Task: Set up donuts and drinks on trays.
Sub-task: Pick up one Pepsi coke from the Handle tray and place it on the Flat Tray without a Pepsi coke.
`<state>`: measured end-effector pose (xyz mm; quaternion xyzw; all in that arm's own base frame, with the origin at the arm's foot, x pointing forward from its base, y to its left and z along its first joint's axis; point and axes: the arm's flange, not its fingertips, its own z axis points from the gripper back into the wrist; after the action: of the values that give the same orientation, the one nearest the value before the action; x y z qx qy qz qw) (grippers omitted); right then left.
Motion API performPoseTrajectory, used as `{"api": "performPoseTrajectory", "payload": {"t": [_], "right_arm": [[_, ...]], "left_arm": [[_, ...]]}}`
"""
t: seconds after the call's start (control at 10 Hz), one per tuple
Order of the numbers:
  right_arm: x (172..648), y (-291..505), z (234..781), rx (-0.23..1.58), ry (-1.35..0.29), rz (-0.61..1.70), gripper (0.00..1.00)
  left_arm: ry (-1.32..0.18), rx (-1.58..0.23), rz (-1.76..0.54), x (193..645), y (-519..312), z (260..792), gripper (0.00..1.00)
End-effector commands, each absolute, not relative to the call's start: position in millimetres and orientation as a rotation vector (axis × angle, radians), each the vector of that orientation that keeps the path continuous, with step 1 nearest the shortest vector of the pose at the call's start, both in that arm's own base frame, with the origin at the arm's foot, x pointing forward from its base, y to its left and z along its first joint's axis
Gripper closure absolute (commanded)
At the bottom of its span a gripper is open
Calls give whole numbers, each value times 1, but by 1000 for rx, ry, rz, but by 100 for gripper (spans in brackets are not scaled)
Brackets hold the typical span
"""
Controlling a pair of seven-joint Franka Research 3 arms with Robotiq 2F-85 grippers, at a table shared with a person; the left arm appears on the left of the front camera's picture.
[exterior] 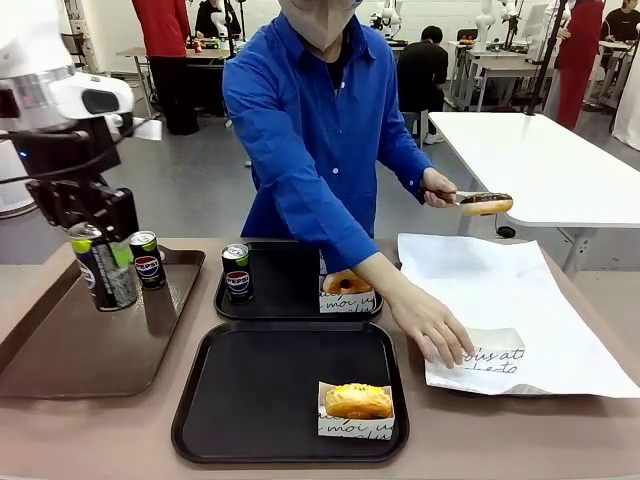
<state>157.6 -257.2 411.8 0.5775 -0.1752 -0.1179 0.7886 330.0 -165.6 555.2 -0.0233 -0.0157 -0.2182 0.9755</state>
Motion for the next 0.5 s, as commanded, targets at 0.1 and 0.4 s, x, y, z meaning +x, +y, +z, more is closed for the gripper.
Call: {"api": "performPoseTrajectory", "payload": {"t": [0.1, 0.4], "right_arm": [[156, -257, 413, 1255, -393, -242, 0], [156, -257, 413, 1255, -393, -242, 0]], "left_arm": [[-5, -61, -567, 330, -202, 545, 42], [35, -92, -641, 324, -246, 515, 42]]}}
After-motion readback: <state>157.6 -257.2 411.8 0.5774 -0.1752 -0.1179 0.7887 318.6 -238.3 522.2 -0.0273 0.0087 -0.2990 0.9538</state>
